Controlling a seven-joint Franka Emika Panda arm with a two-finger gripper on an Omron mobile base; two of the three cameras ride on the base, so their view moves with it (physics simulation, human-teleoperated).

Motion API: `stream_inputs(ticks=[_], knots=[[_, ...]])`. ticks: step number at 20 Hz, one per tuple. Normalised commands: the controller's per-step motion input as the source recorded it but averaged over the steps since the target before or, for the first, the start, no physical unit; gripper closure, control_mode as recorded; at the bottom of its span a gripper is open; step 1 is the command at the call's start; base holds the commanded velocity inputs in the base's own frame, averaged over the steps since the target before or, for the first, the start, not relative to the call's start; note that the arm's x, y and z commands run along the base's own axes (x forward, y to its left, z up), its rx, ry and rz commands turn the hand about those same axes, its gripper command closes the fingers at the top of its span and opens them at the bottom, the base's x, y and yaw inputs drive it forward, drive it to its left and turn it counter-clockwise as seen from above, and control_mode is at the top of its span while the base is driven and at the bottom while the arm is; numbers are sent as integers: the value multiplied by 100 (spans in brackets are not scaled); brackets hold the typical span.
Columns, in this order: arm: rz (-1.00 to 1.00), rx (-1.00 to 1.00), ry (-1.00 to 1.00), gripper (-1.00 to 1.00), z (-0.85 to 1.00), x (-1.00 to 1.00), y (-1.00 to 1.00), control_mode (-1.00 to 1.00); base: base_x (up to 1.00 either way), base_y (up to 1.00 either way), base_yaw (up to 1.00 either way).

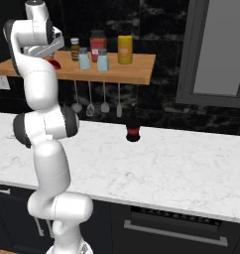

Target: Put the shaker and condiment bottle from the counter next to their counterparts in the cabinet.

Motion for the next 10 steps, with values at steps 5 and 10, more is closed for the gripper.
stream_inputs(ticks=[5, 10], knots=[[0, 2, 0, 100, -22, 35, 0, -100, 0, 0, 0], [0, 1, 0, 100, -30, 18, 4, -100, 0, 0, 0]])
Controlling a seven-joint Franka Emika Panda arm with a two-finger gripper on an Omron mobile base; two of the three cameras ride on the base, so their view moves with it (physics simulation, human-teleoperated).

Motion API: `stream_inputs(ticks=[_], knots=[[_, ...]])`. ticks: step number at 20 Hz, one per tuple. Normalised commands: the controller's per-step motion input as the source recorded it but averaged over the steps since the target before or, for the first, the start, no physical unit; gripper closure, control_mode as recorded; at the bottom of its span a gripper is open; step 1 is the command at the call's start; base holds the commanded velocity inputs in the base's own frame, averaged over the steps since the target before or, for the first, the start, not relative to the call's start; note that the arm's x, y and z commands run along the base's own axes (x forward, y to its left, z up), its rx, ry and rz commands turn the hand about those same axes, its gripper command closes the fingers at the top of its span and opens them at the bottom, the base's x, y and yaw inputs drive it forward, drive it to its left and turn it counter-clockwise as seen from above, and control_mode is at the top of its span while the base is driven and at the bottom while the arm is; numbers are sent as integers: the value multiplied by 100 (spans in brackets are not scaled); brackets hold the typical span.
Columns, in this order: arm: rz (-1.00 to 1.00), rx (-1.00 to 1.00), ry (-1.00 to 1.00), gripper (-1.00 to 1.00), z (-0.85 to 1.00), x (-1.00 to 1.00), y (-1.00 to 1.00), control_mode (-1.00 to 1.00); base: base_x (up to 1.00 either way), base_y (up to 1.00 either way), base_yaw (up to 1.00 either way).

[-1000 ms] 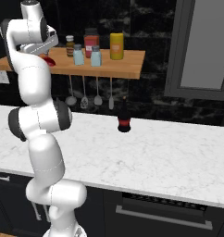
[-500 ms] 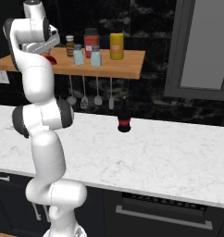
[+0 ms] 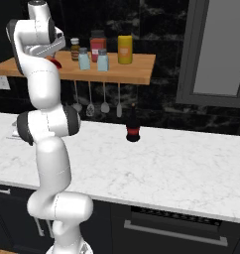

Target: Put the shaker and condiment bottle from the counter next to their counterparts in the cabinet.

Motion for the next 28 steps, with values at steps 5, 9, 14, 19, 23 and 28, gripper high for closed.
stream_inputs(ticks=[5, 9, 14, 19, 23, 28], knots=[[1, 0, 0, -100, -59, 0, 32, -100, 0, 0, 0], [1, 0, 0, -100, -47, 0, 16, -100, 0, 0, 0], [1, 5, 0, -100, -27, 4, 0, -100, 0, 0, 0], [0, 7, 0, -100, -25, 3, 0, -100, 0, 0, 0], [0, 1, -1, -100, -1, 3, 0, -100, 0, 0, 0], [0, 0, -4, -100, 27, 0, 0, -100, 0, 0, 0]])
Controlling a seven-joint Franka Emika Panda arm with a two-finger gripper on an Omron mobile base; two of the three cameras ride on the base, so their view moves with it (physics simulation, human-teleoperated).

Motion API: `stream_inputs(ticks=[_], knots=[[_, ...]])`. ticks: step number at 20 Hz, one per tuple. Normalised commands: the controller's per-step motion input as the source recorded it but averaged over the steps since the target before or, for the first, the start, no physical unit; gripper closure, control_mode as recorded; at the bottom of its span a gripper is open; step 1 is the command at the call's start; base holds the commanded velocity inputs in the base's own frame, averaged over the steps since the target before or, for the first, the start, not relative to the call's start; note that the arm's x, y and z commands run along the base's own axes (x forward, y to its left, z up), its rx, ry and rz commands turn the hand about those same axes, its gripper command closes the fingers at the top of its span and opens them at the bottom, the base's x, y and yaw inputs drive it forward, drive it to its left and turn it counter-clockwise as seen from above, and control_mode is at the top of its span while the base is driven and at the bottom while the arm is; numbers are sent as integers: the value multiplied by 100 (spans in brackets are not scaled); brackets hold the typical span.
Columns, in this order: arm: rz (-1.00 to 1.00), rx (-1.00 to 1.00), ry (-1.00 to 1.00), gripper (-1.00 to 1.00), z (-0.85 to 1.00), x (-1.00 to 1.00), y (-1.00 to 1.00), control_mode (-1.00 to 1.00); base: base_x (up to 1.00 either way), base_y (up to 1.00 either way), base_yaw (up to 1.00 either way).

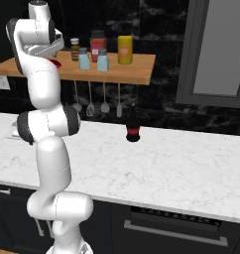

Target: Put the shaker and condiment bottle from the counter next to their counterparts in the cabinet.

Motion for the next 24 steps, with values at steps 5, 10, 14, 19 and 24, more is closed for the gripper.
stream_inputs(ticks=[5, 10, 14, 19, 24], knots=[[0, -3, -3, -100, 48, 0, 0, -100, 0, 0, 0], [0, 0, 0, -100, 16, -44, -1, -100, 0, 0, 0], [0, 0, 0, -100, 0, -92, -9, -100, 0, 0, 0], [0, 0, 0, -100, 0, -100, -12, -100, 0, 0, 0], [-1, 1, 0, -100, -2, -100, -26, -100, 0, 0, 0]])
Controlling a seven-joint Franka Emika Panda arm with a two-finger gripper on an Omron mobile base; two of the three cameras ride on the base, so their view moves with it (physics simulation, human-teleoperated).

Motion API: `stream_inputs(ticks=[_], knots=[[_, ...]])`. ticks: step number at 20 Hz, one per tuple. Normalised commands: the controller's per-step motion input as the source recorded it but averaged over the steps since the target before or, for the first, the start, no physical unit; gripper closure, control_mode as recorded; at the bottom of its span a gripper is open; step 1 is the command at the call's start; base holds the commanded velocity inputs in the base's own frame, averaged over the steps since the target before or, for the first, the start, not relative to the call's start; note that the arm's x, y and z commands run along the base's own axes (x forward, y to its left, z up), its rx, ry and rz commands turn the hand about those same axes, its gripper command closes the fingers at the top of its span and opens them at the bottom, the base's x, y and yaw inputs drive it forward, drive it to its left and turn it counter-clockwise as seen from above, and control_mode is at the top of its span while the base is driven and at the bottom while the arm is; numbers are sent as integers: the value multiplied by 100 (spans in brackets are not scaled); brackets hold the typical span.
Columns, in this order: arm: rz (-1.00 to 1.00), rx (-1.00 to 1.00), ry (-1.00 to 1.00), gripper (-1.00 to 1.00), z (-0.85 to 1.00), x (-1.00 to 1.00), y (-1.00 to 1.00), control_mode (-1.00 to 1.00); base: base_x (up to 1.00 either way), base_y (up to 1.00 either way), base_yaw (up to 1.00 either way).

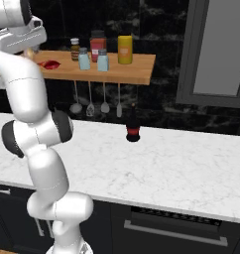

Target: Put the shaker and condiment bottle from the counter next to their counterparts in the cabinet.

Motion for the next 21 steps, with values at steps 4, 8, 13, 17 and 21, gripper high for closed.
stream_inputs(ticks=[4, 8, 13, 17, 21], knots=[[0, 2, -4, -100, -25, -100, -40, -100, 0, 0, 0], [0, 0, -14, -100, -55, -100, -34, -100, 0, 0, 0], [0, 0, -24, -100, -93, -100, -28, -100, 0, 0, 0], [0, 1, -24, -100, -100, -100, -41, -100, 0, 0, 0], [0, 6, -12, -100, -100, -100, -46, -100, 0, 0, 0]])
